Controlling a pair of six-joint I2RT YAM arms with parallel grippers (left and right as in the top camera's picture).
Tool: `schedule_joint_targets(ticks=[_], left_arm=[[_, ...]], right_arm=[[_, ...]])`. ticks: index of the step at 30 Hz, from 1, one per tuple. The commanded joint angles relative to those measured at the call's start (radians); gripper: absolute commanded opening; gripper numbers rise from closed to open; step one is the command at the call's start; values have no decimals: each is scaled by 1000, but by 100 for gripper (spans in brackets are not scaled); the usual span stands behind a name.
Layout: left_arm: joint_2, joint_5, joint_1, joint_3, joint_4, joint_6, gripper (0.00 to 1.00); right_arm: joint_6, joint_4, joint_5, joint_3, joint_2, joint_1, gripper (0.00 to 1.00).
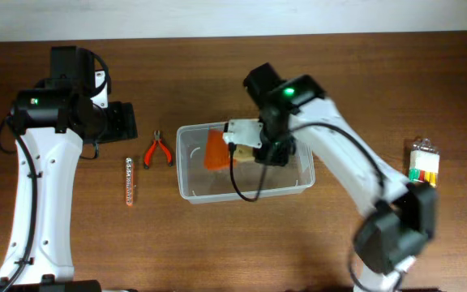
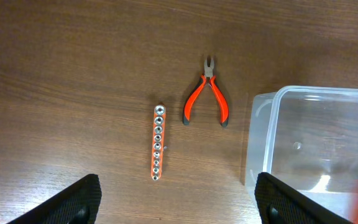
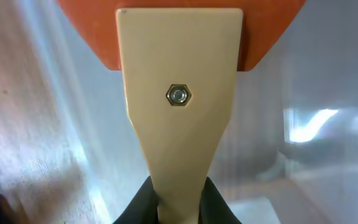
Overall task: Pack container
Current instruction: 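Carry the scraper into the container and open the right gripper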
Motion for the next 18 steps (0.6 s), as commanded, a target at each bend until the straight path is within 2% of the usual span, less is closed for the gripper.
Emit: schedule_joint_targets(ticks=[1, 10, 11, 13, 14, 18], left_arm=[[-2, 7, 3, -5, 5, 16, 81], [-2, 7, 3, -5, 1, 16, 81], [-2, 7, 3, -5, 1, 16, 81], [-2, 7, 3, -5, 1, 16, 81], [-2, 7, 3, -5, 2, 16, 81], [-2, 7, 3, -5, 3, 16, 81]], right_arm=[[-29, 10, -14, -8, 90, -3, 4], [-28, 25, -22, -8, 232, -3, 4], [-27, 26, -31, -8, 233, -4, 7], [-24, 26, -37, -8, 233, -4, 34], [-11, 26, -36, -8, 233, -4, 43], [81, 25, -35, -7, 232, -4, 59]])
